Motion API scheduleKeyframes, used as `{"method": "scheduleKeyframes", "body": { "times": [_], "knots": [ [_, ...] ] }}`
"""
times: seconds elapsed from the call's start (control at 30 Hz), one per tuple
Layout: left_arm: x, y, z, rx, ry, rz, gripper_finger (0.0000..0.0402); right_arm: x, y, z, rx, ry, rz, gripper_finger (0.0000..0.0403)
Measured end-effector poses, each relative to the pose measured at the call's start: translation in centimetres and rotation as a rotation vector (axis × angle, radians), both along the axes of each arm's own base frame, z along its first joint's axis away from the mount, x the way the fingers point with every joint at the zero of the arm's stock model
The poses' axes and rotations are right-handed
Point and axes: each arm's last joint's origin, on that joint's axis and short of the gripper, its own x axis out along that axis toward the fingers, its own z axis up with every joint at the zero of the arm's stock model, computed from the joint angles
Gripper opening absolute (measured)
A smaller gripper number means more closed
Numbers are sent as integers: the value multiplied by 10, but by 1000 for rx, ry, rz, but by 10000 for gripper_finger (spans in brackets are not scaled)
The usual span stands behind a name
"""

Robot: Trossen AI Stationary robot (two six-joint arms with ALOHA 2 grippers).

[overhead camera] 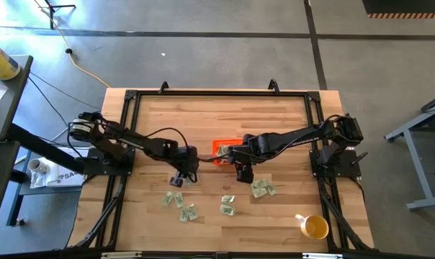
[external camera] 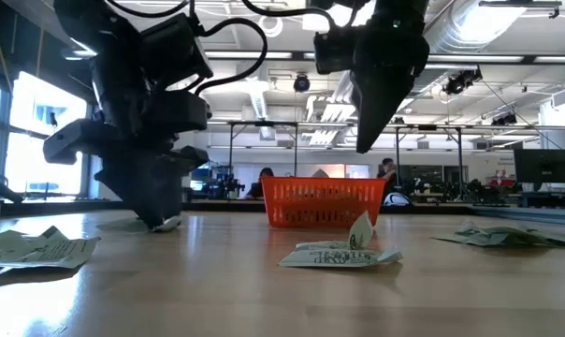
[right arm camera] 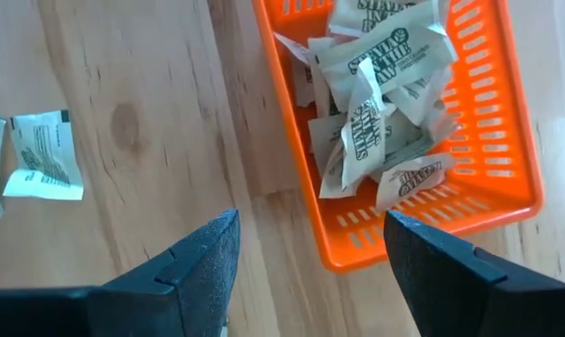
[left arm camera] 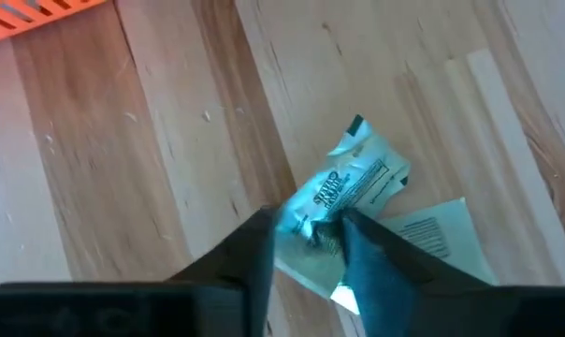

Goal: Pick and place Stevia / Truvia into bins
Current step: Put the light green stevia packet into the orange basket

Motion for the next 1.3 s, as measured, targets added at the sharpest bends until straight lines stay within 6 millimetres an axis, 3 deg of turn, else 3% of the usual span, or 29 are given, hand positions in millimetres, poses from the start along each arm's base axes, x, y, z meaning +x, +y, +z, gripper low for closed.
{"method": "scheduleKeyframes", "body": {
  "times": [0.27, 0.5, 0.67, 0.77, 0.93, 1.1, 1.2, 1.3],
  "knots": [
    [12, 1, 19, 62, 38, 17, 21, 0, 0, 0, 18, -2, -59, 254],
    [23, 3, 42, 160, 50, 58, 57, -1, 1, 0, 17, -2, -62, 252],
    [27, 9, 48, 228, 35, 89, 21, -3, 0, 2, -16, -9, -120, 252],
    [33, 20, 54, 239, 4, 115, 21, -9, 5, 15, -85, -69, -163, 252],
    [48, 45, 80, 246, -87, 158, 26, -35, 15, 46, -226, -160, -293, 252],
    [67, 64, 113, 138, -277, 129, 22, -65, 19, 61, -298, -173, -462, 252],
    [76, 68, 115, 96, -345, 107, 24, -77, 22, 61, -320, -178, -526, 252],
    [85, 69, 101, 70, -333, 95, 35, -83, 24, 60, -339, -192, -564, 252]
  ]
}}
